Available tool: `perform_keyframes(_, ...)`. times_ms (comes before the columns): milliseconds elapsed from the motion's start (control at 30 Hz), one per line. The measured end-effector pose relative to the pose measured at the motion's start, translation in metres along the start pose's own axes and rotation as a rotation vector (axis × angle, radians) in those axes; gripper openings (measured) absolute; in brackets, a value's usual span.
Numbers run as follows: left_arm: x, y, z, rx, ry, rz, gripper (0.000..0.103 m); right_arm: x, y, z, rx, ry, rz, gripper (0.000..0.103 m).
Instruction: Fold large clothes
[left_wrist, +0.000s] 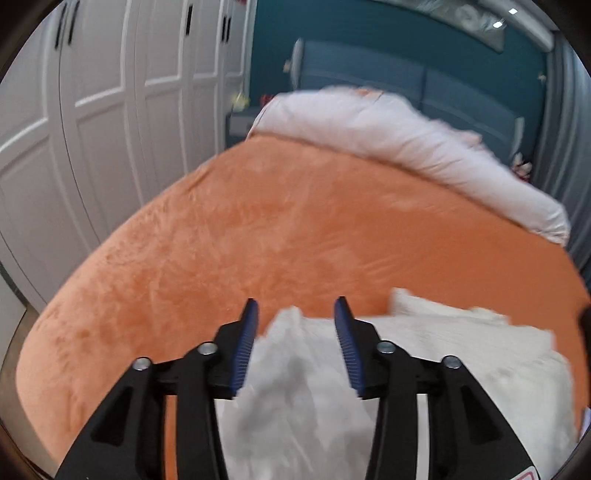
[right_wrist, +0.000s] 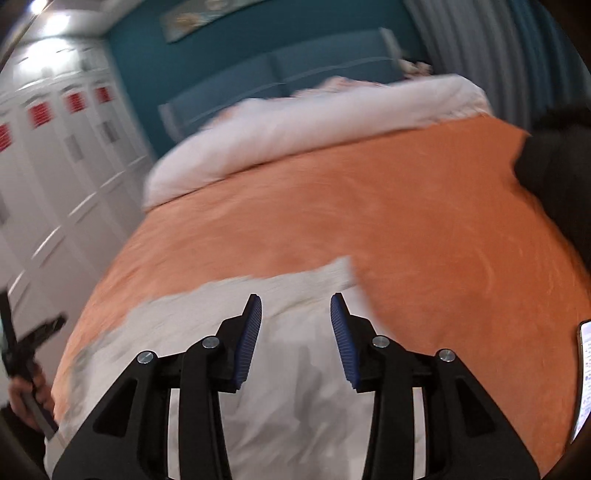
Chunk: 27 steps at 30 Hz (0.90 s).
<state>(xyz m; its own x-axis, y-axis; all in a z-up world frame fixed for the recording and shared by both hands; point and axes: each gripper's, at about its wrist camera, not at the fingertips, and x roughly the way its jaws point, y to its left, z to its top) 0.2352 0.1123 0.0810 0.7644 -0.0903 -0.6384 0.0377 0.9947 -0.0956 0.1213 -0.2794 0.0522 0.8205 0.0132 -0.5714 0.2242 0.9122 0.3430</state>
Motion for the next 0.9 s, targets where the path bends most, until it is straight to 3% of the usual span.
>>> perform_keyframes(100, -0.044, -0.034, -0.028, 0.044, -0.005, -0.069, 0.048, -0.014, 0.051, -0.024, -0.105, 0.031, 0.082, 0.033)
perform_keyframes(167, -0.053, -0.056, -0.050, 0.077, 0.010, -0.090, 0.048, -0.016, 0.080, -0.046, -0.181, 0.055, 0.121, 0.033)
perform_keyframes(333, -0.034, -0.095, -0.093, 0.122, 0.065, -0.071, 0.049, 0.015, 0.125, -0.086, -0.274, 0.135, 0.151, 0.033)
perform_keyframes(433, -0.016, -0.105, -0.108, 0.140, 0.073, -0.024, 0.050, 0.037, 0.129, -0.097, -0.308, 0.149, 0.095, 0.033)
perform_keyframes(600, 0.011, -0.106, -0.127, 0.158, 0.062, 0.036, 0.062, 0.065, 0.121, -0.113, -0.306, 0.177, 0.072, 0.031)
perform_keyframes(900, 0.031, -0.105, -0.142, 0.143, 0.051, 0.063, 0.064, 0.079, 0.115, -0.130, -0.289, 0.160, 0.081, 0.029)
